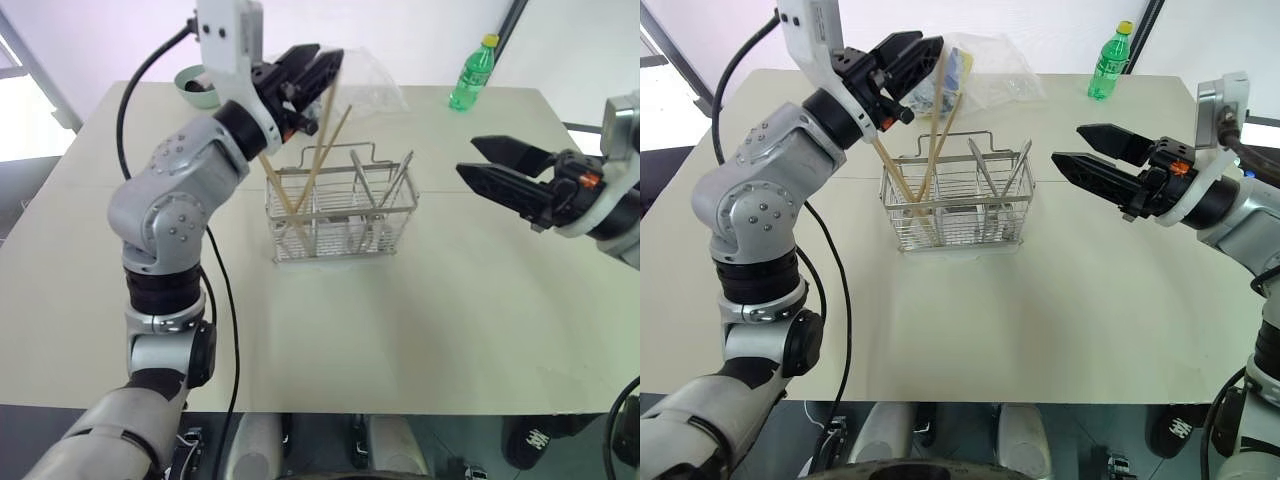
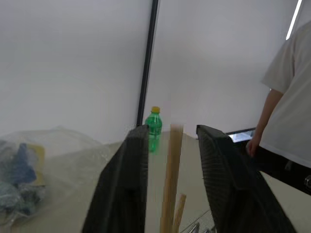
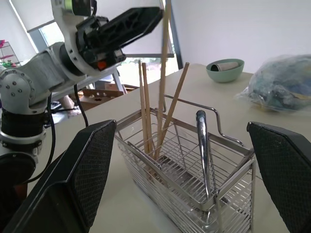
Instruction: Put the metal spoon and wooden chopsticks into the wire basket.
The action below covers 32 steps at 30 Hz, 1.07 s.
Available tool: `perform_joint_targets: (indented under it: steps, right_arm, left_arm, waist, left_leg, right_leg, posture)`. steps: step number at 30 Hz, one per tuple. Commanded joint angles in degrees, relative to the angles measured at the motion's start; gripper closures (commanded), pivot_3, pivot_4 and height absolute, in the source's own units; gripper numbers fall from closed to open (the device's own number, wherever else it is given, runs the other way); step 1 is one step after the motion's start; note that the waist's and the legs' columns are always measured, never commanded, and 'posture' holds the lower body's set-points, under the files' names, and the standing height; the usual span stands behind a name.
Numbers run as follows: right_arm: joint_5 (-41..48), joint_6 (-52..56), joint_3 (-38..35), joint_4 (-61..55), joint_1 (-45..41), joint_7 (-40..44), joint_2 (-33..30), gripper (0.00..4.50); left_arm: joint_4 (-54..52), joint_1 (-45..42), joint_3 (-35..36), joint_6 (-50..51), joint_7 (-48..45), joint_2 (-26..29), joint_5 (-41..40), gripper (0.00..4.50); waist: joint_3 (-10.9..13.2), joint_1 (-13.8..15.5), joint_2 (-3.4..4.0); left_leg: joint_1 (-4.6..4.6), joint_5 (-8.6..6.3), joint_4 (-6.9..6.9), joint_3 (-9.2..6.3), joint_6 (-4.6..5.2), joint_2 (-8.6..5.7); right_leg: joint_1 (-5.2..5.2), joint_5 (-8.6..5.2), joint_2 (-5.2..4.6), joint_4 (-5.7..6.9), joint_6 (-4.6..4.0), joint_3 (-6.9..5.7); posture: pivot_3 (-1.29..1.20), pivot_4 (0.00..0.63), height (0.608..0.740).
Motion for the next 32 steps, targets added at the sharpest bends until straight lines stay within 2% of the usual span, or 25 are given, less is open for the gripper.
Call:
perform_joint_targets:
  steps: [1, 3, 6, 8, 12, 15, 19, 22, 27, 32]
  right_arm:
    - [1.2, -0.4, -2.0, -0.9, -0.8, 0.2, -0.7, 0.06]
    - [0.9, -0.5, -1.9, -0.6, -1.0, 0.4, -0.8, 0.06]
    - [0.1, -0.8, -1.6, 0.0, -0.9, 1.2, -0.9, 0.06]
    - [-0.8, -1.1, -1.3, 0.5, -0.7, 2.0, -1.2, 0.06]
    - [-3.2, -1.8, -0.8, 1.4, 0.0, 5.2, -2.5, 0.06]
    - [-5.2, -2.6, -0.5, 1.8, 1.3, 8.3, -3.7, 0.06]
    - [-6.8, -3.3, -0.6, 1.7, 3.3, 12.2, -4.8, 0.06]
    - [-7.1, -3.5, -0.8, 1.0, 4.5, 14.4, -5.2, 0.06]
    - [-7.0, -3.5, -0.7, -0.1, 5.2, 15.7, -5.1, 0.06]
    - [-6.7, -3.4, -0.5, -0.7, 4.8, 17.2, -5.3, 0.06]
  left_arm:
    - [-3.7, -0.4, 1.0, -2.0, 0.2, -0.3, -0.6, 0.88]
    - [-4.3, -0.3, 1.5, -2.2, 0.7, -0.1, -0.5, 0.06]
    - [-3.9, -1.4, 3.7, -2.1, 0.7, 1.5, -1.0, 0.06]
    - [-2.0, -3.3, 5.8, -1.1, -0.6, 4.6, -1.8, 0.06]
    - [2.5, -5.3, 9.8, 1.4, -12.8, 17.0, -6.7, 0.06]
    - [5.2, -4.1, 9.6, -2.1, -22.0, 26.3, -4.6, 0.06]
    - [5.0, 4.3, 9.3, -4.5, -39.9, 38.4, -5.5, 0.06]
    - [4.5, 12.2, 9.7, -5.8, -49.4, 44.8, -5.7, 0.06]
    - [5.4, 17.1, 9.9, -7.7, -52.7, 47.7, -3.9, 0.06]
    - [5.2, 17.3, 9.8, -8.5, -53.2, 47.9, -3.4, 0.06]
  waist:
    - [0.0, 0.0, 0.0]
    - [0.0, 0.0, 0.0]
    - [0.0, 0.0, 0.0]
    - [0.0, -0.1, 0.0]
    - [0.0, -0.4, 0.01]
    - [0.0, -0.3, 0.02]
    - [0.0, -0.1, 0.05]
    - [0.0, -0.1, 0.04]
    - [0.0, 0.0, 0.04]
    - [0.0, -0.1, 0.04]
  left_leg:
    - [0.0, -0.01, 0.0, 0.0, 0.01, 0.0]
    - [0.0, -0.01, 0.0, 0.0, 0.02, 0.0]
    - [0.01, -0.03, 0.0, 0.0, 0.05, 0.0]
    - [0.01, -0.02, 0.0, -0.01, 0.04, 0.0]
    - [0.02, -0.02, -0.02, 0.01, 0.04, 0.03]
    - [0.02, 0.0, -0.04, 0.03, -0.01, 0.06]
    - [0.02, 0.0, -0.04, 0.17, -0.01, 0.06]
    - [0.03, -0.01, -0.05, 0.22, 0.01, 0.13]
    - [0.0, -0.09, -0.05, 0.19, 0.14, 0.27]
    - [0.01, -0.1, -0.05, 0.19, 0.15, 0.29]
  right_leg:
    - [0.0, 0.0, 0.0, 0.0, 0.0, 0.0]
    - [0.01, 0.0, 0.0, 0.0, 0.0, 0.0]
    - [0.0, 0.0, 0.0, 0.0, 0.0, 0.0]
    - [0.0, 0.0, 0.01, 0.0, 0.0, 0.0]
    - [-0.03, 0.0, 0.07, 0.01, 0.0, 0.0]
    - [-0.03, -0.01, 0.11, -0.02, 0.0, -0.01]
    - [0.0, -0.01, 0.1, -0.07, -0.01, -0.01]
    - [-0.01, -0.01, 0.1, -0.08, -0.02, -0.01]
    - [0.0, -0.01, 0.11, -0.09, -0.02, -0.03]
    - [-0.01, -0.01, 0.14, -0.09, -0.02, -0.02]
  posture:
    - [0.0, 0.15, 0.722]
    - [0.0, 0.15, 0.722]
    - [0.0, 0.15, 0.722]
    - [0.0, 0.15, 0.722]
    - [0.0, 0.15, 0.722]
    - [0.0, 0.15, 0.722]
    - [0.0, 0.15, 0.722]
    - [0.0, 0.15, 0.722]
    - [0.0, 0.15, 0.722]
    - [0.0, 0.15, 0.722]
